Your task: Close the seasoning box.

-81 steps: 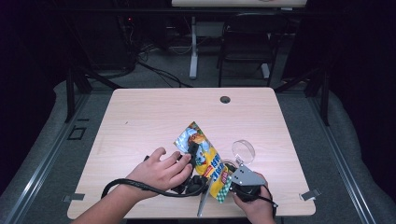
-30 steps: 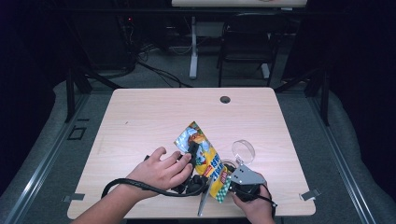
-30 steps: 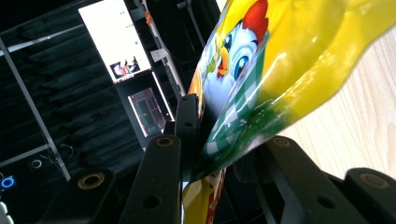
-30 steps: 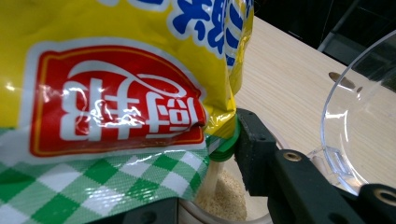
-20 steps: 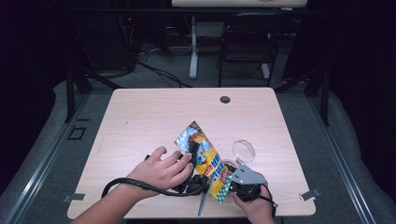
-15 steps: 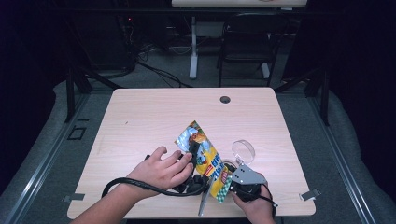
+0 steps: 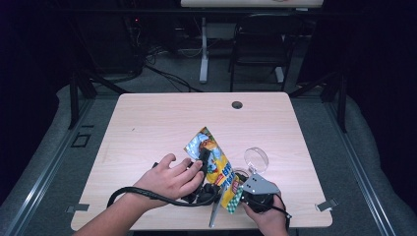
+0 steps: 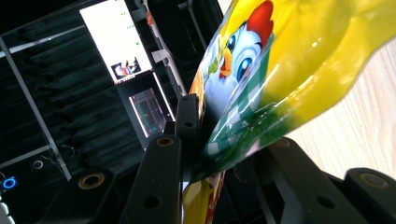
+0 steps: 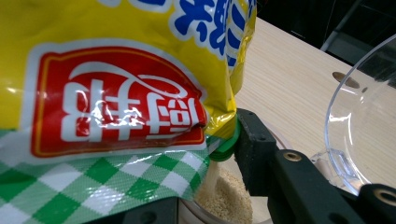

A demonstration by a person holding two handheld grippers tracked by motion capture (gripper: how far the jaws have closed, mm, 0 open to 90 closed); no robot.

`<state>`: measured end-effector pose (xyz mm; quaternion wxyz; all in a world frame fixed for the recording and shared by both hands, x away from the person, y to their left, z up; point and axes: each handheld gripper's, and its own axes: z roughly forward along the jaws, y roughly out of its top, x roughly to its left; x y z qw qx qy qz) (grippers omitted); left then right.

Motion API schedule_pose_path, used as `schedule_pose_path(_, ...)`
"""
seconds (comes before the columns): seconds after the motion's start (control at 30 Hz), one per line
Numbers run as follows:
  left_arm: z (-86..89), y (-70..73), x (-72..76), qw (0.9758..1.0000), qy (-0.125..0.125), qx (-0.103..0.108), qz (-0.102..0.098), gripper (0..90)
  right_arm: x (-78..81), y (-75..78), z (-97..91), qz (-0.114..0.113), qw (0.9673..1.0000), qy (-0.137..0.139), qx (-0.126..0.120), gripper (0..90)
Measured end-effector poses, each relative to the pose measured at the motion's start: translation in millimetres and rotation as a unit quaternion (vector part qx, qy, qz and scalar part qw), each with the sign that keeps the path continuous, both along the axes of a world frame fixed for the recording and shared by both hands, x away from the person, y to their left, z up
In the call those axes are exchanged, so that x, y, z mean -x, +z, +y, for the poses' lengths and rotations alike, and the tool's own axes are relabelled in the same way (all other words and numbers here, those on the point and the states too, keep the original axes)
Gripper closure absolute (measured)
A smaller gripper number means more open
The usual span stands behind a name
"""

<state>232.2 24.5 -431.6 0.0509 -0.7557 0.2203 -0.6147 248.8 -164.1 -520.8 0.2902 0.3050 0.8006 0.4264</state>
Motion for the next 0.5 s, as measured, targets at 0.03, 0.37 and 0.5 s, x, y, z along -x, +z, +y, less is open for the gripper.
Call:
schedule_pose_path(0.03, -0.2, 0.4, 0.1, 1.0000, 0.000, 0.000, 0.000, 76.1, 0.0, 0.0, 0.1, 0.000, 1.0000, 0.001, 0.000, 70.8)
schedule_pose_path(0.37, -1.9, 0.6, -0.1, 1.0000, -0.002, 0.001, -0.001, 76.4, 0.0, 0.0, -1.0, -0.002, 1.0000, -0.001, 0.000, 70.8)
schedule_pose_path(0.5, -2.8, 1.6, -0.1, 1.0000, -0.006, -0.002, -0.005, 76.4, 0.1, 0.3, -1.7, -0.001, 1.0000, 0.000, -0.002, 70.8)
